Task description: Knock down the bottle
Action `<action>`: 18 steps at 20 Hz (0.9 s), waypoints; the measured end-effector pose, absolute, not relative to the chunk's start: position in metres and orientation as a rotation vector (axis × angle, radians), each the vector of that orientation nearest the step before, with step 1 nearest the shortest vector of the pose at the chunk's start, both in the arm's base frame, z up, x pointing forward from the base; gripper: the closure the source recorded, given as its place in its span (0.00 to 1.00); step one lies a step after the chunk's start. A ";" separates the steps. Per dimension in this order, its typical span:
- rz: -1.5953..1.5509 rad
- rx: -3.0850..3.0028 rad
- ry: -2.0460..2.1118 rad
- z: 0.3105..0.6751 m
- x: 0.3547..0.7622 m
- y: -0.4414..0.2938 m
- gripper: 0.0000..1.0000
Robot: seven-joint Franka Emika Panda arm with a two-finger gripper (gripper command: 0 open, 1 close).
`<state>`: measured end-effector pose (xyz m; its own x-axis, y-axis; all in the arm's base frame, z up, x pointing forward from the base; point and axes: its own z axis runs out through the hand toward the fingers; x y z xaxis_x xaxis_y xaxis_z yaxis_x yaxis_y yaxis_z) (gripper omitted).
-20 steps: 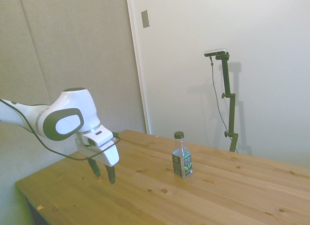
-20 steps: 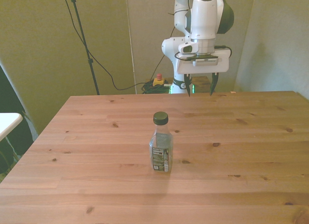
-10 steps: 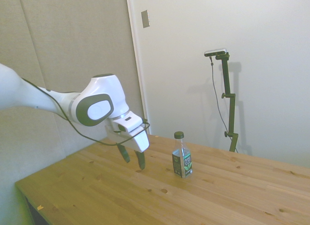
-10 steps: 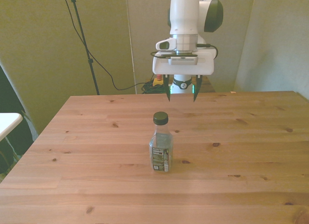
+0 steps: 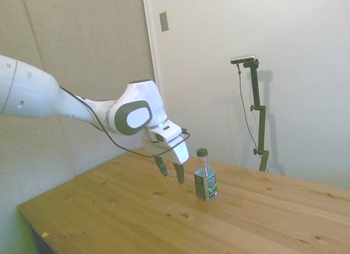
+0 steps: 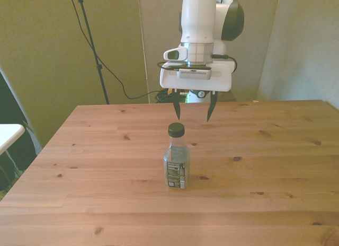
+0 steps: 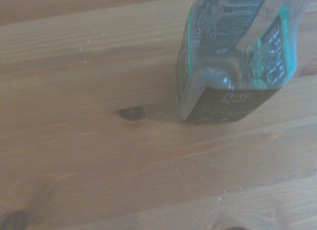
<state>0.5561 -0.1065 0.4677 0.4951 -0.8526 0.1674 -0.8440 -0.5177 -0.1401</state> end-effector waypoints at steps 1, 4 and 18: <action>-0.338 -2.675 1.532 0.467 0.561 -0.107 1.00; -0.344 -2.647 1.571 0.467 0.571 -0.108 1.00; -0.416 -2.574 1.680 0.477 0.611 -0.124 1.00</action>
